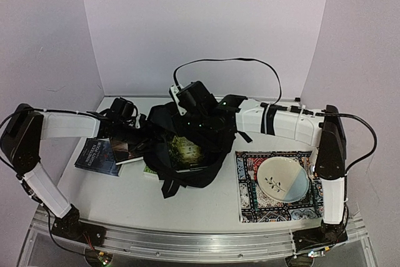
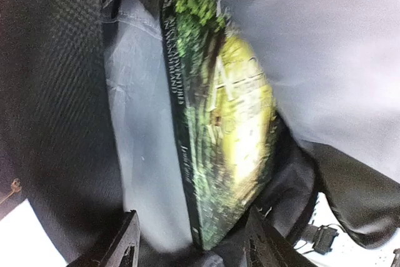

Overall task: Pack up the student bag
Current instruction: Place the book in the largest pocket of the bag, then adjust the book in the largest pocket of the bag.

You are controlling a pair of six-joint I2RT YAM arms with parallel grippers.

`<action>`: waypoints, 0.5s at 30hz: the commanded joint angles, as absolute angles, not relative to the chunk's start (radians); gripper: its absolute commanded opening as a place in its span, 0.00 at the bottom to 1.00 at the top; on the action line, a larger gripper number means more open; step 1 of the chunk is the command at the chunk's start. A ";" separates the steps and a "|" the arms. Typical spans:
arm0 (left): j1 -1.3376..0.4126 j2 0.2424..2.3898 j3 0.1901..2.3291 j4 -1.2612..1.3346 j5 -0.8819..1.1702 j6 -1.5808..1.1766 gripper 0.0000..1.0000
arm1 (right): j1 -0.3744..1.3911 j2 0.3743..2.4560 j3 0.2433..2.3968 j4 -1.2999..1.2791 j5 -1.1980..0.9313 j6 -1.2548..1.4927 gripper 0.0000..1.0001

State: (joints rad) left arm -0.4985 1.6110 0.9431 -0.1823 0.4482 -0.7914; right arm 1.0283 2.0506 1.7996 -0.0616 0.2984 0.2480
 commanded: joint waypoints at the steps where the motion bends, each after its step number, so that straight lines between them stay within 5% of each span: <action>1: -0.571 1.532 0.917 -0.150 0.386 -0.867 0.60 | 1.033 2.079 1.871 -0.061 0.331 0.254 0.00; 15: -0.677 1.601 0.898 -0.071 0.324 -1.006 0.60 | 1.033 2.075 1.861 -0.065 0.321 0.249 0.00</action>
State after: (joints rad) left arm -0.6606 1.5837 0.9160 -0.1379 0.3436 -0.9375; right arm 1.0283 2.0857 1.8317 -0.0774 0.3034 0.2589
